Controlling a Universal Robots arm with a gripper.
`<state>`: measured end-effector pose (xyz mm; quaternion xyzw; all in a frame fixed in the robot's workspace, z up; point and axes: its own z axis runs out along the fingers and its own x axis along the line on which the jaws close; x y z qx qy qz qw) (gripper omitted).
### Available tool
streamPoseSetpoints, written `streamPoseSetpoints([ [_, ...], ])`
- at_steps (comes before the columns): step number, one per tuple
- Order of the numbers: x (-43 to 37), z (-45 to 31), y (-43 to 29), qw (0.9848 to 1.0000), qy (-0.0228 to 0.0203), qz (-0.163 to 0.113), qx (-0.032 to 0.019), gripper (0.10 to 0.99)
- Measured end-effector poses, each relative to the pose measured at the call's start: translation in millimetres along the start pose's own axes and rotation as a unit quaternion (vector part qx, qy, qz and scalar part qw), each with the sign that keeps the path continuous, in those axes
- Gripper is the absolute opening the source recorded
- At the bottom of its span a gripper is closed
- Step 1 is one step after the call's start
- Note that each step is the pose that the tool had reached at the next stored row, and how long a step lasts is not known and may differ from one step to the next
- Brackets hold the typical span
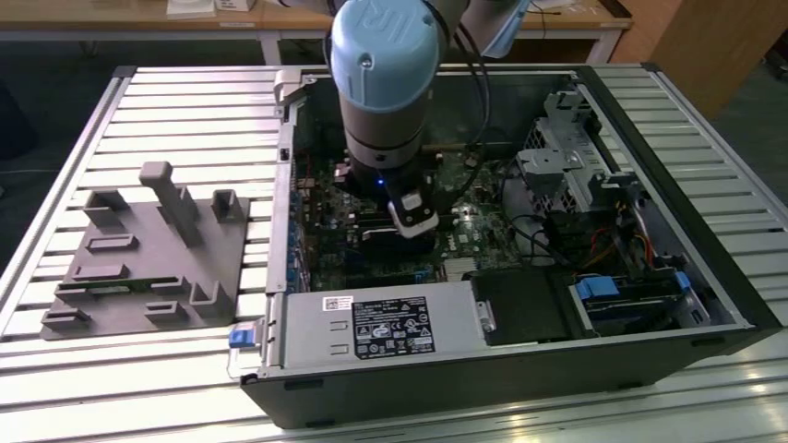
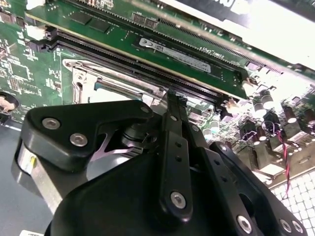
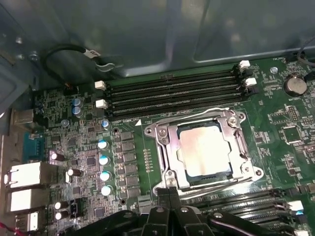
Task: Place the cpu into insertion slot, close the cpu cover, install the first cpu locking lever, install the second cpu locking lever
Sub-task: 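Install the second cpu locking lever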
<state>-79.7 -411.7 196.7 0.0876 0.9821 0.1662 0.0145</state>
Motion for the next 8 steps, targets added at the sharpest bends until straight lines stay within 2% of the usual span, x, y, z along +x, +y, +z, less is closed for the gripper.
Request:
streamPoseSetpoints([
  [5, 0.0, 3.0, -1.0, 1.0000, 0.0015, 0.000, -0.0090, 0.106],
  [8, 0.1, 5.4, -1.8, 0.9999, 0.0020, 0.001, -0.0125, 0.106],
])
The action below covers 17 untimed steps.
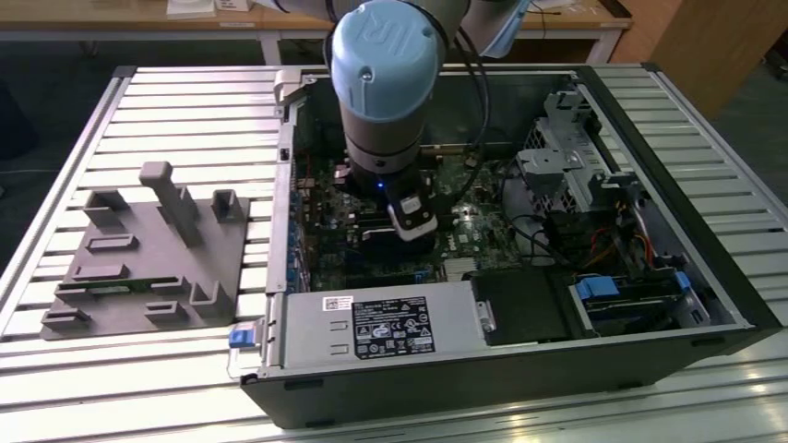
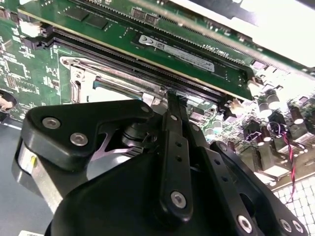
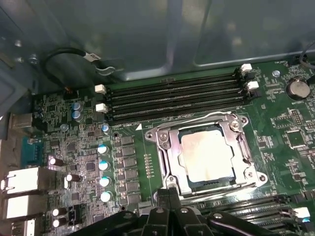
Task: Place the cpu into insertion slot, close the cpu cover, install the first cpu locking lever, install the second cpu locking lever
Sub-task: 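Install the second cpu locking lever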
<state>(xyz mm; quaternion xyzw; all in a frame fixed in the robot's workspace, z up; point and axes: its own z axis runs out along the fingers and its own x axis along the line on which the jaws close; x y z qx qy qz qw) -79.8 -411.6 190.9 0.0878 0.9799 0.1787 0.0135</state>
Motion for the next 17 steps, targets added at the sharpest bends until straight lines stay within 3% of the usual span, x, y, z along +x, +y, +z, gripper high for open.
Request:
streamPoseSetpoints([
  [13, 2.7, 5.0, -0.3, 1.0000, 0.0003, 0.000, -0.0010, 0.106],
  [17, 2.8, -1.2, 2.2, 1.0000, 0.0002, 0.000, -0.0011, 0.106],
])
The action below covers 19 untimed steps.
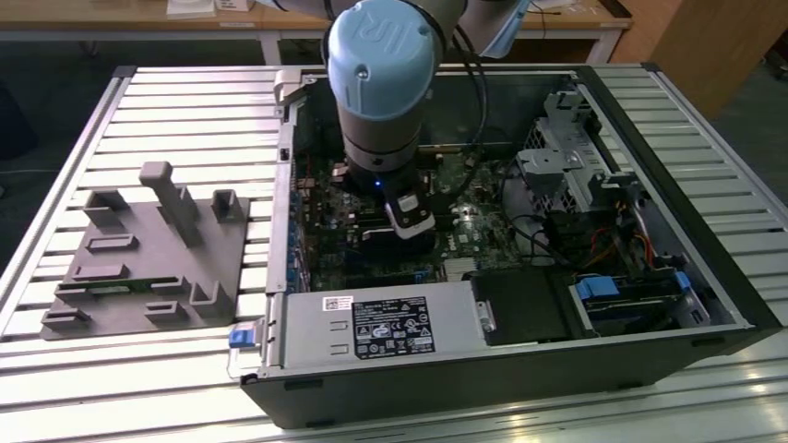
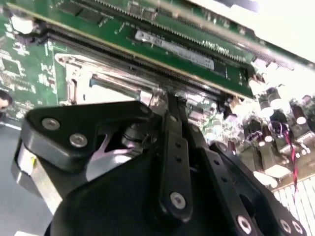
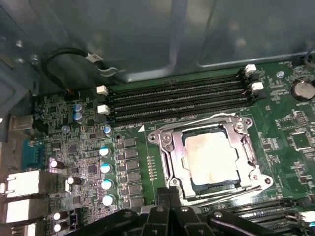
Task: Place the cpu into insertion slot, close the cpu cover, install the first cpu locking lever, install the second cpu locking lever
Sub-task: 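Install the second cpu locking lever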
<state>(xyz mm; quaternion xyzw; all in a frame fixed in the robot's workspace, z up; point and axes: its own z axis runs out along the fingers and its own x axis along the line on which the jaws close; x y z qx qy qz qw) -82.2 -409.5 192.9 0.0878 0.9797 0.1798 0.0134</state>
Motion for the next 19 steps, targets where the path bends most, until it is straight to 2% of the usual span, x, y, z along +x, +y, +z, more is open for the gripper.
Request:
streamPoseSetpoints([
  [5, -0.1, -18.4, 7.0, 1.0000, -0.0002, 0.000, 0.0012, 0.106],
  [6, -0.5, -20.9, 8.0, 1.0000, -0.0004, 0.000, 0.0031, 0.106],
  [8, -2.4, -23.5, 9.4, 0.9999, -0.0018, -0.001, 0.0106, 0.106],
  [11, -6.3, -24.1, 10.3, 0.9997, -0.0042, 0.000, 0.0232, 0.106],
  [15, -14.3, -23.3, 12.4, 0.9995, -0.0057, 0.001, 0.0295, 0.106],
  [19, -19.4, -20.4, 19.4, 0.9994, -0.0064, 0.000, 0.0332, 0.106],
])
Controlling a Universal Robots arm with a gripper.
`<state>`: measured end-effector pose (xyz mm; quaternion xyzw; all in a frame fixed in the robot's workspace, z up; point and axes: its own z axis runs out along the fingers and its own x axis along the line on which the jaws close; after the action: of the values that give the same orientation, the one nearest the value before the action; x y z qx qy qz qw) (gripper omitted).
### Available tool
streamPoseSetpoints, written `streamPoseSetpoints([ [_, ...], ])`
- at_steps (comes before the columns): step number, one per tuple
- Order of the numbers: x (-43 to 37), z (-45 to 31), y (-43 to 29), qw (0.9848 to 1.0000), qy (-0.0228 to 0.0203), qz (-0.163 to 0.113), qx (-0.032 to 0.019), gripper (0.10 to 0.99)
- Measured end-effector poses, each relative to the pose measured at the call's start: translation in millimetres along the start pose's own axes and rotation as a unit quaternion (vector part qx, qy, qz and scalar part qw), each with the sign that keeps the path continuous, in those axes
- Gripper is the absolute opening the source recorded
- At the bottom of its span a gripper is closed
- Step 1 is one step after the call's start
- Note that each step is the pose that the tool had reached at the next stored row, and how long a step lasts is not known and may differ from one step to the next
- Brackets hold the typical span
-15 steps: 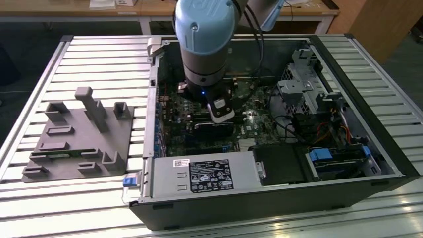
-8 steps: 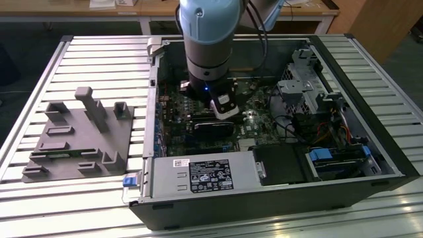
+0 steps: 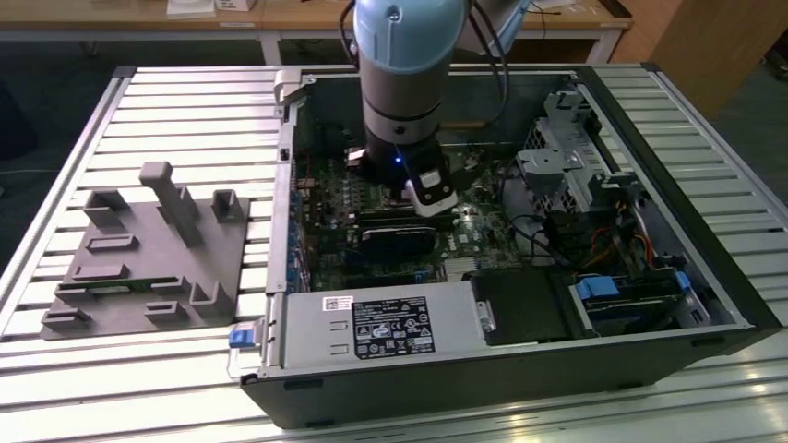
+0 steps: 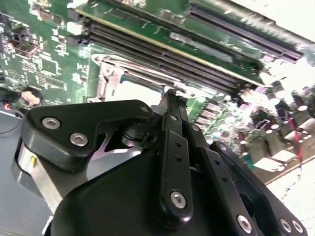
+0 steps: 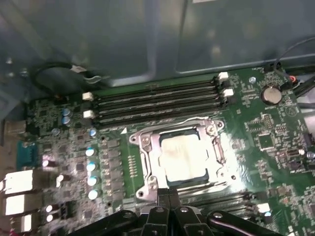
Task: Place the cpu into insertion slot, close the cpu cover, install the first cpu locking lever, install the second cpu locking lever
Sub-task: 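Install the second cpu locking lever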
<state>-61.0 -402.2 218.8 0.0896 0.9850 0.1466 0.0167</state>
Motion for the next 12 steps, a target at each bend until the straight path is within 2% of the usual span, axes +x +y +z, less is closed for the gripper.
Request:
streamPoseSetpoints([
  [5, -8.6, 2.7, 7.7, 1.0000, -0.0011, 0.000, 0.0065, 0.106],
  [12, -14.5, 7.6, 22.5, 0.9997, -0.0044, -0.002, 0.0253, 0.106],
])
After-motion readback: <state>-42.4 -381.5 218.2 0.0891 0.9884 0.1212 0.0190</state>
